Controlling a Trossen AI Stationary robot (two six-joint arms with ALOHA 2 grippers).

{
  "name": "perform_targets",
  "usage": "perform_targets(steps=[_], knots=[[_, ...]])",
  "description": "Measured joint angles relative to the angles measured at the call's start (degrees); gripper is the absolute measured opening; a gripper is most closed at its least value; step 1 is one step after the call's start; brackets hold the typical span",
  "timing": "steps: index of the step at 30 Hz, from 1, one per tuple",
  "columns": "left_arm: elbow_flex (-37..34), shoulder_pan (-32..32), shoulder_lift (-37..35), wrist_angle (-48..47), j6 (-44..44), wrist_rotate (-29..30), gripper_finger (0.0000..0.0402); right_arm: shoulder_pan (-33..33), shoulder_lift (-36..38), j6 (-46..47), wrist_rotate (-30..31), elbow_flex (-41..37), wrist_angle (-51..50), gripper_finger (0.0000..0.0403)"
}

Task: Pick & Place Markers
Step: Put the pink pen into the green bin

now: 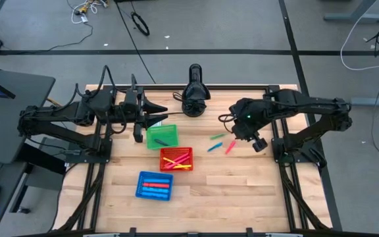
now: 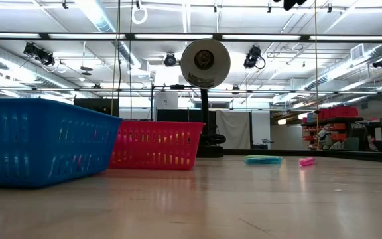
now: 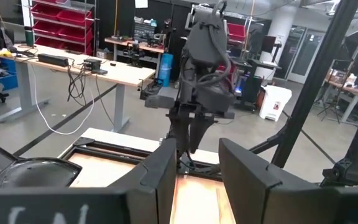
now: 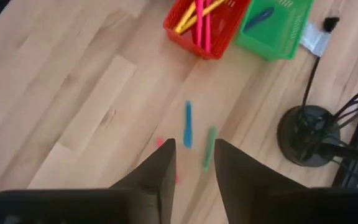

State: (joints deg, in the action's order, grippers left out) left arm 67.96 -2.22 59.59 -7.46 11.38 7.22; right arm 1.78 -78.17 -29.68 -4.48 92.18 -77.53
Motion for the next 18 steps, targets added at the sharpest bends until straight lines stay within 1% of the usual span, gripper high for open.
perform_targets(steps=[4,6,10,14,18], knots=[[0.0,0.0,0.0,0.0,0.0,0.0,0.0126,0.0,-0.8,0.0,0.6,-2.8,-0.1,0.0137],[0.0,0.0,0.0,0.0,0.0,0.0,0.0126,0.0,-0.9,-0.9,0.6,-6.0,0.0,0.0151],[0.0,0.0,0.0,0.0,0.0,0.0,0.0126,0.5,-0.9,-1.3,0.6,-13.1,3.3,0.0171],[0.0,0.0,0.0,0.0,0.0,0.0,0.0126,0.6,-0.9,-1.5,0.2,-19.6,8.0,0.018],[0.0,0.0,0.0,0.0,0.0,0.0,0.0126,0.5,-0.9,-5.0,0.9,-26.6,13.4,0.018]])
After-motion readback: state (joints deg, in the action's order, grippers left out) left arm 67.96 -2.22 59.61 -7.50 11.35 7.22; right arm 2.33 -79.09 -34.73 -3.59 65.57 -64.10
